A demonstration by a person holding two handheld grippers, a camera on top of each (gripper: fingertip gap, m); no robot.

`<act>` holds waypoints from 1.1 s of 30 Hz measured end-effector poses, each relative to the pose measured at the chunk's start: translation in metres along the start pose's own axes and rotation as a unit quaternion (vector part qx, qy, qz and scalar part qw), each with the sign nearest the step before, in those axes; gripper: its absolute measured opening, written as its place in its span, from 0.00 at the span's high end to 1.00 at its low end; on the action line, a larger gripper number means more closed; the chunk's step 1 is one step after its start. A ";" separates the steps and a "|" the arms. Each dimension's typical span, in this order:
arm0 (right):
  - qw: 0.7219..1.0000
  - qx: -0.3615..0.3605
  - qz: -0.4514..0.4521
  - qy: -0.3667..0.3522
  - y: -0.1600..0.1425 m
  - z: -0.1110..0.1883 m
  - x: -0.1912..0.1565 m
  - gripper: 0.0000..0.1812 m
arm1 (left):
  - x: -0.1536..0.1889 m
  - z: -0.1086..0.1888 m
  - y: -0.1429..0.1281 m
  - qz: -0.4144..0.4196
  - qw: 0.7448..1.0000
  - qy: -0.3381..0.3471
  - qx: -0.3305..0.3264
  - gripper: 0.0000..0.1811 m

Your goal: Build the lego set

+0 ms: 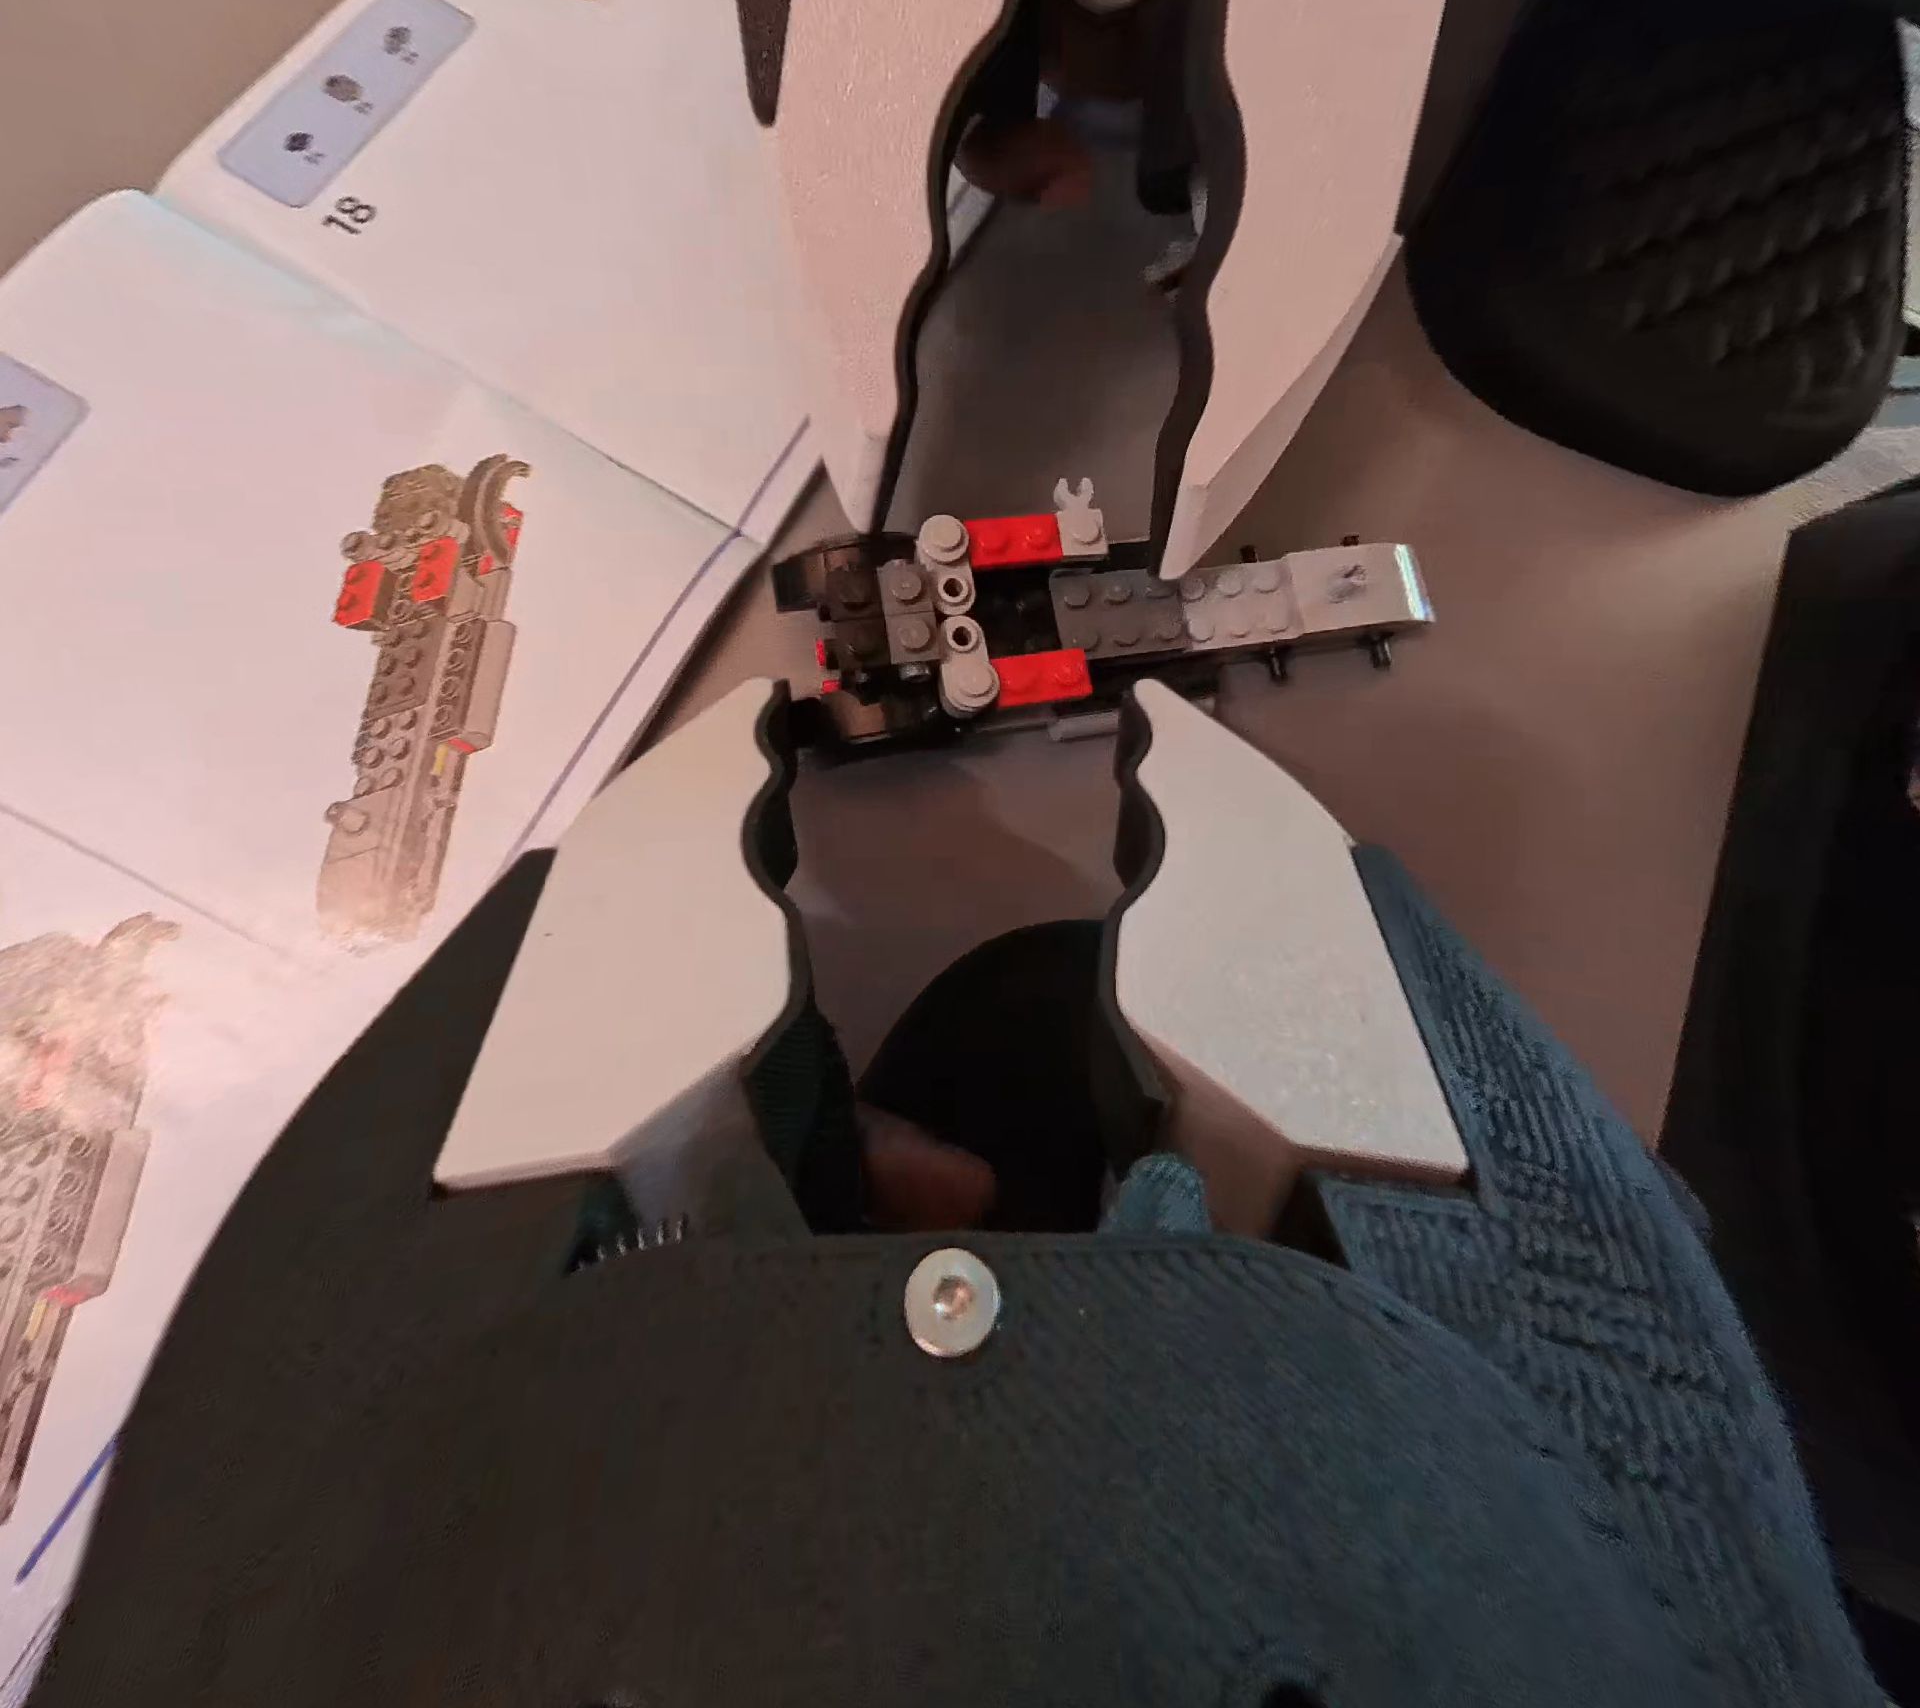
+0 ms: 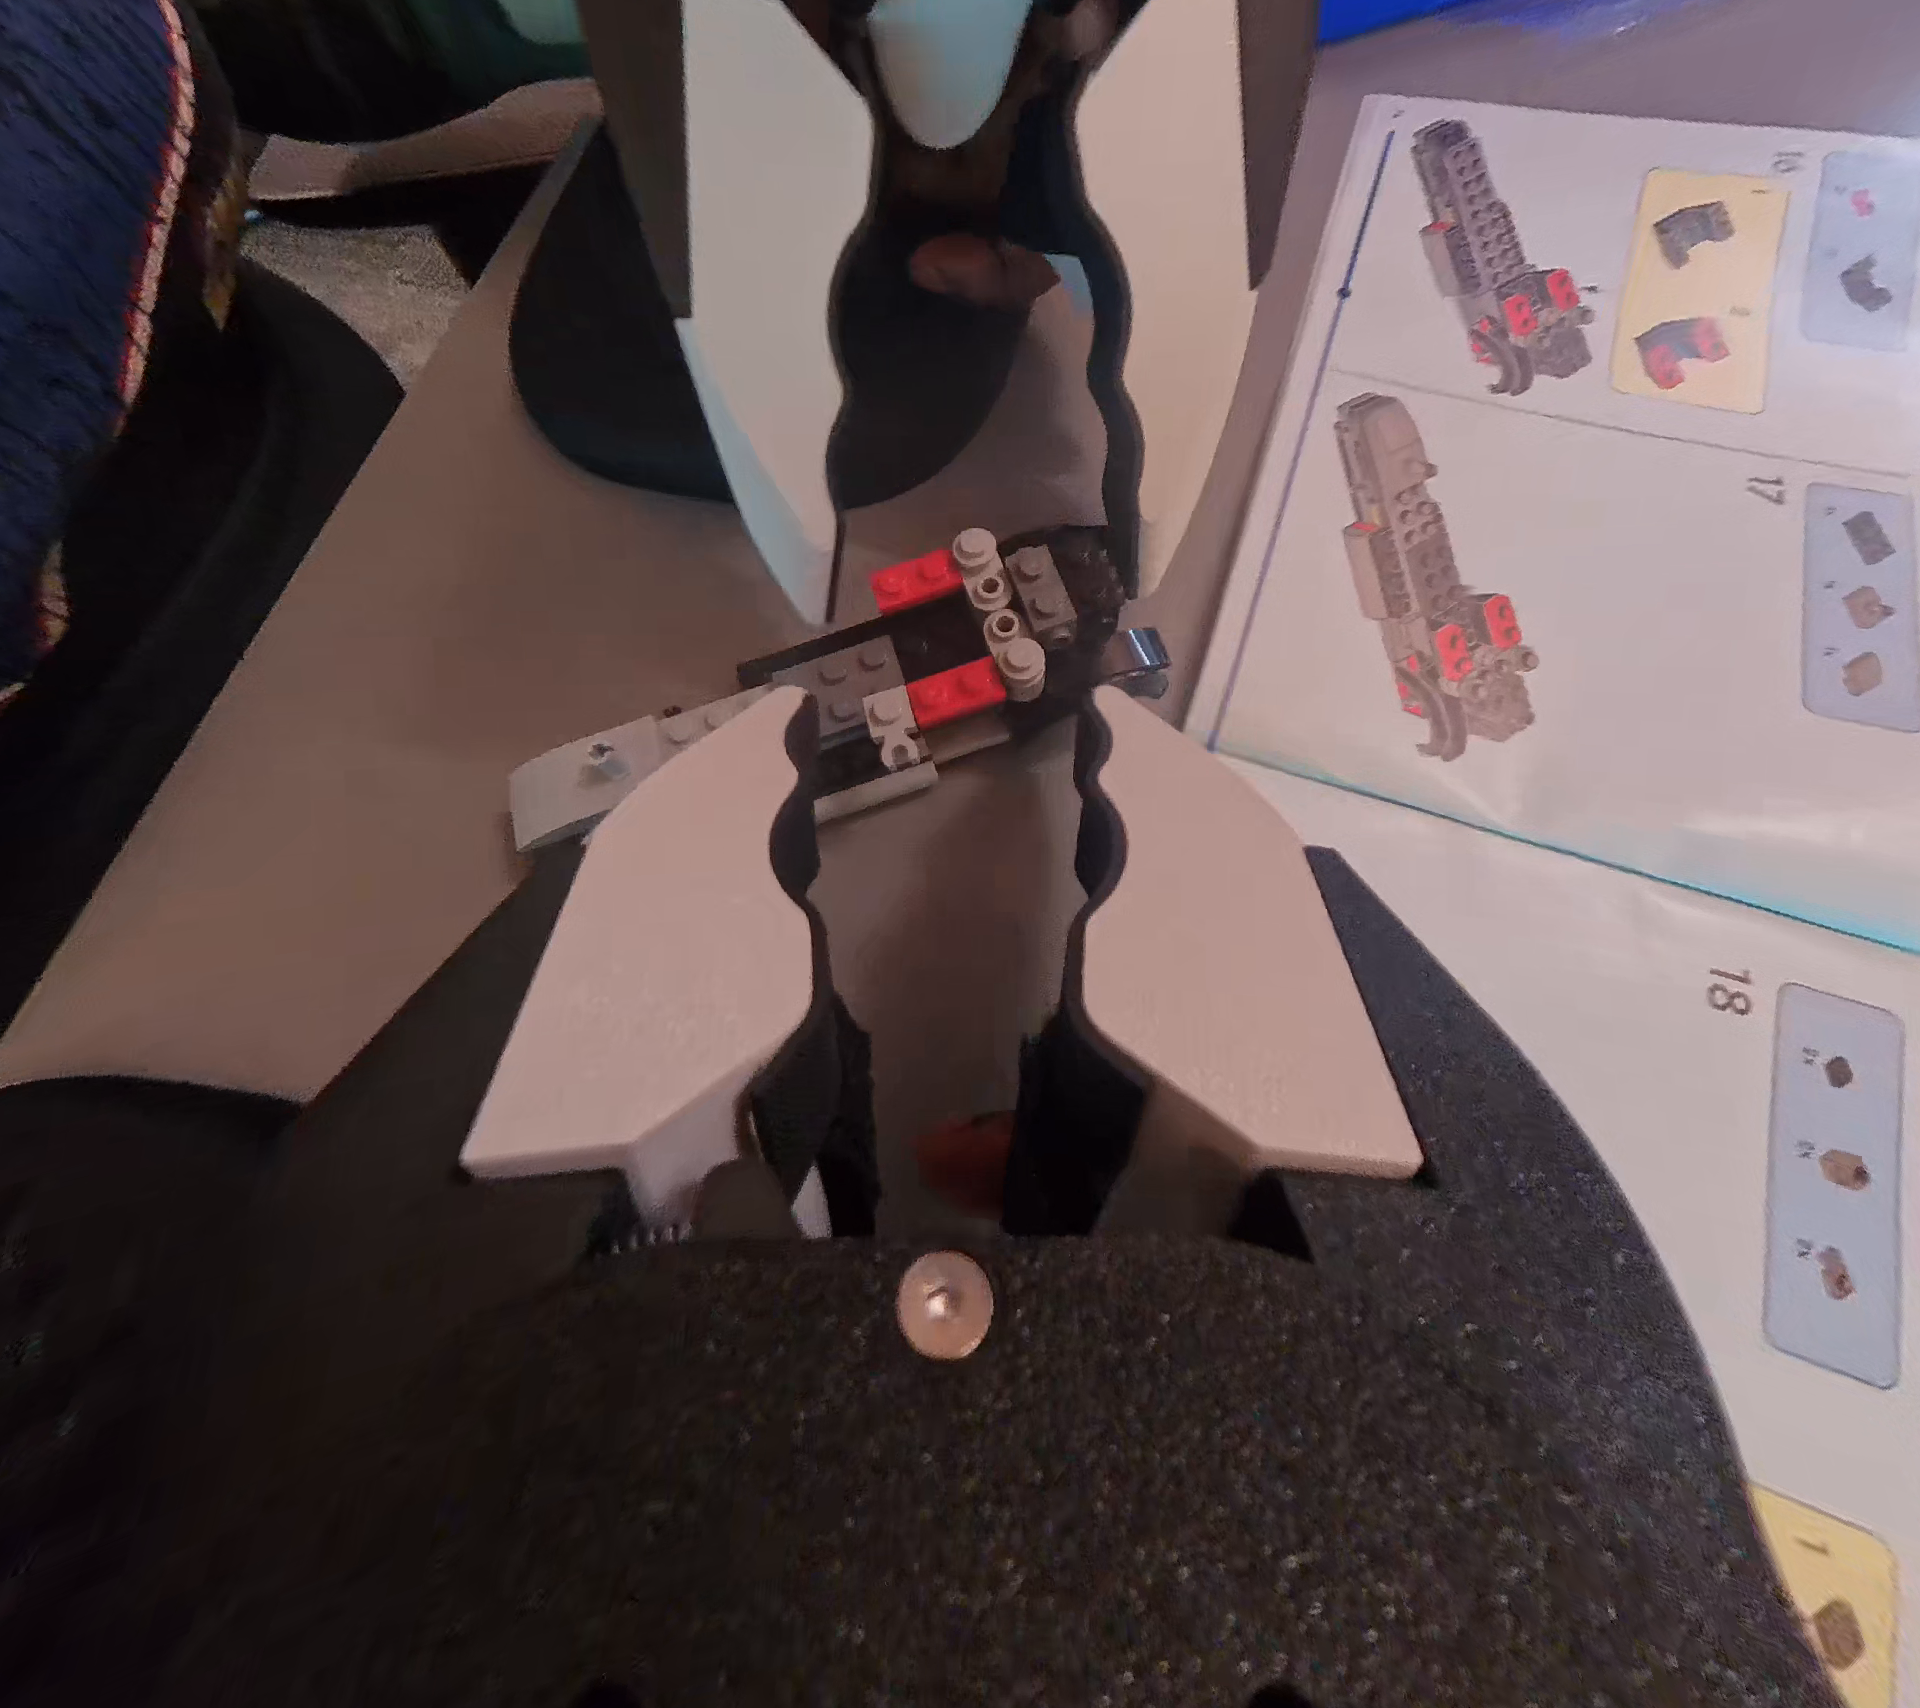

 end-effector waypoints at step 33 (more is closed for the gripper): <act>0.987 0.010 0.138 0.082 -0.007 0.008 -0.014 0.89 | 0.012 -0.006 -0.001 -0.131 0.990 -0.038 -0.019 0.80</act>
Point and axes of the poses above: each gripper's, where its closed fingertips meet, z back along the fingers, y out of its top, x = y × z across the jaws, the point moved 6 cm from there along z, back along the fingers, and after that the axes turned 8 degrees about z, right-handed, at the moved point
